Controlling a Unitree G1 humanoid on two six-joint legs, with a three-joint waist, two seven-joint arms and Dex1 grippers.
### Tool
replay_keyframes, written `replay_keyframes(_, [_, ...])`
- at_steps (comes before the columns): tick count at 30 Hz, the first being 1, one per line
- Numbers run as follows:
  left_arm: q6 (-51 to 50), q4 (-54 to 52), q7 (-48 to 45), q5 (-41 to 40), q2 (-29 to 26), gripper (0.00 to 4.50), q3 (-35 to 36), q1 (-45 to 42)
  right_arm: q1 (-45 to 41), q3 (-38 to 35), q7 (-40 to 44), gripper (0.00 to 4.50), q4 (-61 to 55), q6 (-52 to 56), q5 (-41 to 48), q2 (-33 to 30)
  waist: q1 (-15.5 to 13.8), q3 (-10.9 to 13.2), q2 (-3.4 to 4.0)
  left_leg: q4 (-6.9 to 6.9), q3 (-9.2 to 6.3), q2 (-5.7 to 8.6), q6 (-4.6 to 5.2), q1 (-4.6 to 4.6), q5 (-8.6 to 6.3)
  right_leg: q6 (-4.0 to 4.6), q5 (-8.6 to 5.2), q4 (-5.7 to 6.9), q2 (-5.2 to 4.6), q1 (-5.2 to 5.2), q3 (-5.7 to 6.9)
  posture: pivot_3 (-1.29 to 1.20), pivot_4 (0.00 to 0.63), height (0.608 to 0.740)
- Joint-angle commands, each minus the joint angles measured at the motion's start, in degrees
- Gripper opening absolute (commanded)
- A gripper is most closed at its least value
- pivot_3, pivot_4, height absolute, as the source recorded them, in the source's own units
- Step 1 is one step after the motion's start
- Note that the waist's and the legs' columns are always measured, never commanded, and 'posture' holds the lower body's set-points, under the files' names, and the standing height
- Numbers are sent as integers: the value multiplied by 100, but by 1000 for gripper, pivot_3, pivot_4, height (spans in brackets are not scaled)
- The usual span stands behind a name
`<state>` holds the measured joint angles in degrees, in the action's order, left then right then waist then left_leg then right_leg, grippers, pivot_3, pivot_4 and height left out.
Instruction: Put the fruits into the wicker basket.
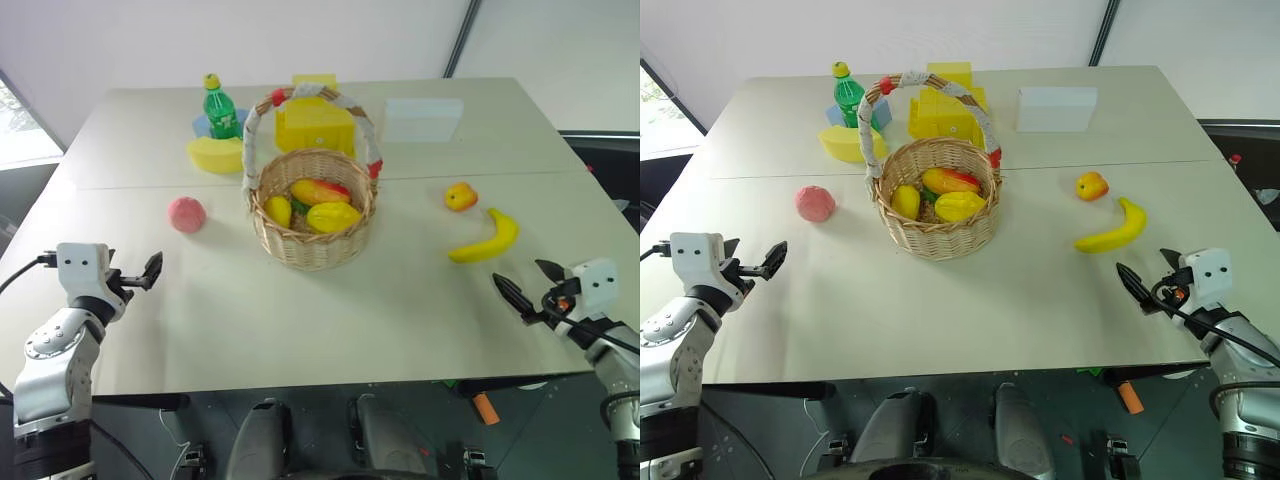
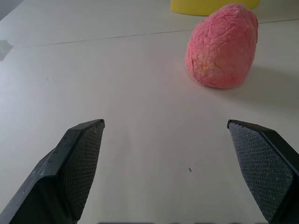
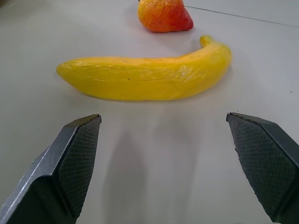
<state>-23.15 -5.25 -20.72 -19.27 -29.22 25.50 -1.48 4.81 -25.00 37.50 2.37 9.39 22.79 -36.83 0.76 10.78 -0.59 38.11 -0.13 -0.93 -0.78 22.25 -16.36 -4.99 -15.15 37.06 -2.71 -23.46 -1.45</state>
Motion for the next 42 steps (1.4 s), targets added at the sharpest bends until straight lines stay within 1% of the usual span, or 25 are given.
replay_keyframes(1, [67,-144,62,-40,-8,4500,105,-26,-93,-85,-13,4483,-158,-103,42,13,1,0,0,0,0,0,0,0,0,0,0,0,0,0,0,0,150,740])
replay_keyframes(11, [78,-276,144,-23,89,4500,-20,-97,-270,-27,58,4483,-211,-85,57,-34,0,0,0,0,0,0,0,0,0,0,0,0,0,0,0,0,150,740])
replay_keyframes(15, [-1,-491,10,-304,134,4500,5,-213,-530,24,146,4483,-585,143,227,-123,5,0,0,0,0,0,0,0,0,-1,1,1,0,0,0,0,150,740])
replay_keyframes(19, [-143,-565,-221,-530,13,4500,-83,-464,-737,68,223,4483,-1453,648,643,-216,-4,0,0,1,-2,0,0,0,0,-1,1,2,1,0,0,0,150,740])
replay_keyframes(24, [-438,-403,-141,-232,-258,4500,-532,-1055,-819,354,494,4483,-2804,1597,1557,-478,-15,-1,-2,3,-8,2,-1,4,0,-2,1,1,2,1,2,0,150,740])
replay_keyframes(26, [-566,-174,45,-27,-304,4500,-712,-1377,-1008,655,537,4483,-3342,2003,1954,-582,-13,-1,-2,3,-8,2,0,4,0,-2,1,1,2,1,2,0,150,740])
replay_keyframes(27, [-622,-45,159,90,-304,4500,-795,-1528,-1151,874,530,4483,-3515,2113,1999,-592,-12,-1,-2,3,-8,3,0,4,0,-2,1,1,2,1,2,0,150,740])
replay_keyframes(31, [-870,488,592,524,-206,4500,-1144,-2092,-1947,1833,316,4483,-3754,2227,1741,-263,25,-1,-7,6,-8,6,0,0,0,-3,1,5,14,0,3,0,150,740])
replay_keyframes(34, [-949,914,805,666,-48,4500,-1274,-2483,-2403,2364,227,4483,-3717,2245,1494,-39,4,-1,-9,6,-11,7,-1,5,1,-3,1,5,14,-5,5,0,150,740])
replay_keyframes(37, [-976,1275,920,797,54,4500,-1374,-2781,-2654,2646,201,4483,-3680,2211,1345,124,-19,1,-18,7,-16,7,-1,14,1,-3,1,5,5,-10,9,0,150,740])
replay_keyframes(42, [-1042,1815,948,918,152,4500,-1519,-3225,-2743,2831,218,4483,-3705,2188,1279,313,-28,1,-23,7,-16,11,-1,22,1,-3,1,3,-5,-15,11,0,150,740])
